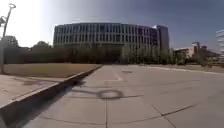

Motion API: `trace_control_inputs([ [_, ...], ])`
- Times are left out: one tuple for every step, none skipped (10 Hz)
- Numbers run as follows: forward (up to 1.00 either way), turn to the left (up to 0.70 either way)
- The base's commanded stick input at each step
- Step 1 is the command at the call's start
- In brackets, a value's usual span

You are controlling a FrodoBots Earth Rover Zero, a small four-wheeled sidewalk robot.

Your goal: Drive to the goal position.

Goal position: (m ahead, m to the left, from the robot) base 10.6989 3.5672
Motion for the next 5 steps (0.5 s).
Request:
trace_control_inputs([
  [-0.35,0.03],
  [-0.13,0.04],
  [0.0,0.04],
  [0.6,0.02],
  [0.7,0.02],
])
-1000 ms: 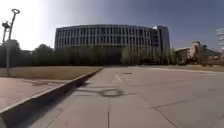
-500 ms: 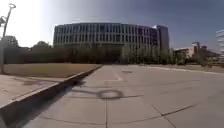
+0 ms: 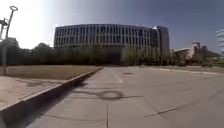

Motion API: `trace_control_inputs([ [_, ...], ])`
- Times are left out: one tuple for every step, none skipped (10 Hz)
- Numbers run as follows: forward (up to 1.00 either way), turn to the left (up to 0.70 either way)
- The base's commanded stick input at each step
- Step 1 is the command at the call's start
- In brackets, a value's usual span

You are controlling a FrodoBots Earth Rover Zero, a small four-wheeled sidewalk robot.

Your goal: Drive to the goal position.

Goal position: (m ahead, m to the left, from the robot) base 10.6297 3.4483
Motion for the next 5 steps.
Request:
trace_control_inputs([
  [0.7,0.02],
  [0.7,0.02],
  [0.7,0.02],
  [0.69,0.02],
  [0.65,0.02],
])
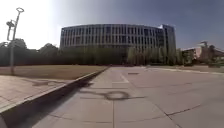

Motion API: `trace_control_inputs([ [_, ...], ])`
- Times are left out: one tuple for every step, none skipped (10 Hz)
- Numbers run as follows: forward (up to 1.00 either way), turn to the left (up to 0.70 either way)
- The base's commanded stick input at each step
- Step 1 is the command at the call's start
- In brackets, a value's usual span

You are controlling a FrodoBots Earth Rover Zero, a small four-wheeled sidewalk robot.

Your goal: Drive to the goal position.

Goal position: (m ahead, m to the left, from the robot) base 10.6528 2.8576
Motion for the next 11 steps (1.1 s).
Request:
trace_control_inputs([
  [0.65,0.02],
  [0.65,0.02],
  [0.65,0.02],
  [0.7,0.02],
  [0.7,0.02],
  [0.7,0.02],
  [0.7,0.02],
  [0.7,0.02],
  [0.7,0.02],
  [0.7,0.02],
  [0.7,0.02],
])
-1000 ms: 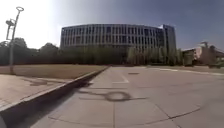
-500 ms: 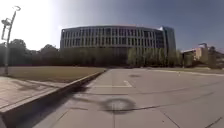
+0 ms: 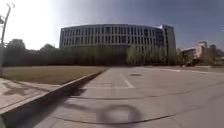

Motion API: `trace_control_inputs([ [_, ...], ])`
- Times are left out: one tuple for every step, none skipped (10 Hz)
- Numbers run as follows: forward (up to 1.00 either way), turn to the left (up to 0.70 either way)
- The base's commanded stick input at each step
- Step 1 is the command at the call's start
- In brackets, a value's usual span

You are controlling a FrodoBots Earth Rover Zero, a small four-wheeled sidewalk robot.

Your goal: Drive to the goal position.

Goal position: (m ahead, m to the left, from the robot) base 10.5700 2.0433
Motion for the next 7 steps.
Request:
trace_control_inputs([
  [0.7,0.02],
  [0.7,0.02],
  [0.7,0.02],
  [0.7,0.02],
  [0.7,0.02],
  [0.7,0.02],
  [0.7,0.02],
])
